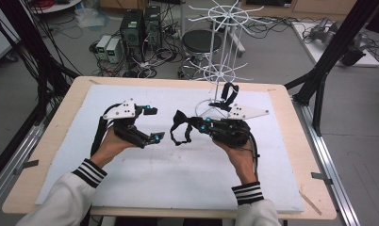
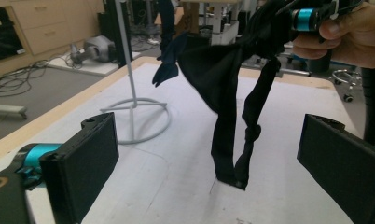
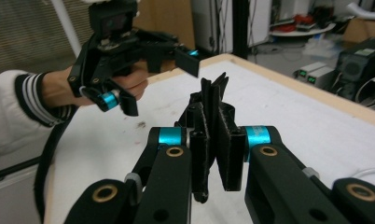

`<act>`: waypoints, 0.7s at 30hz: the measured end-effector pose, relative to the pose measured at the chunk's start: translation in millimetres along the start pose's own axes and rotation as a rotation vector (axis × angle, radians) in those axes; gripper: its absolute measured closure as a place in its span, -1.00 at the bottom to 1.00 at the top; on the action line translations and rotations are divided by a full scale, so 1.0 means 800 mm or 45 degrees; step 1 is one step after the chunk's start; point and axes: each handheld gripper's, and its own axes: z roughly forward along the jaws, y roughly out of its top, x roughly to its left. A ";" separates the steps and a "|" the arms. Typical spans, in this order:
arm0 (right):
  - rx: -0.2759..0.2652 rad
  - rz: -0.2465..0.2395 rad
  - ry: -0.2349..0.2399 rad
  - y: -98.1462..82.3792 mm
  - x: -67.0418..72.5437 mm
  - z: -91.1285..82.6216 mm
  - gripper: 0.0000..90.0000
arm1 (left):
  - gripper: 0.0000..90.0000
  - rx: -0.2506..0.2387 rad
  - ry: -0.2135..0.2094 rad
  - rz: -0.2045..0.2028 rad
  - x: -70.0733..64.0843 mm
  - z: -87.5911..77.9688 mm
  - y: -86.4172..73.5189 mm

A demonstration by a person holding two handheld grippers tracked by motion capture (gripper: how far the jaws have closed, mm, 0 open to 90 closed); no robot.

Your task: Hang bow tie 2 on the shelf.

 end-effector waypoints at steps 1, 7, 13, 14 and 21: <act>-0.018 0.001 -0.003 0.000 0.000 -0.001 0.89 | -0.87 -0.007 0.008 -0.002 0.000 -0.003 -0.001; -0.117 -0.006 -0.041 0.006 -0.002 -0.008 0.89 | -0.87 -0.029 0.075 -0.001 0.001 -0.022 -0.011; -0.182 -0.011 -0.069 0.013 -0.006 -0.012 0.89 | -0.87 -0.034 0.125 0.006 0.000 -0.038 -0.024; -0.204 -0.012 -0.082 0.014 -0.007 -0.013 0.89 | -0.87 -0.034 0.124 0.000 0.000 -0.040 -0.025; -0.271 -0.002 -0.134 0.019 -0.013 -0.021 0.89 | -0.87 -0.082 0.163 -0.015 0.000 -0.059 -0.038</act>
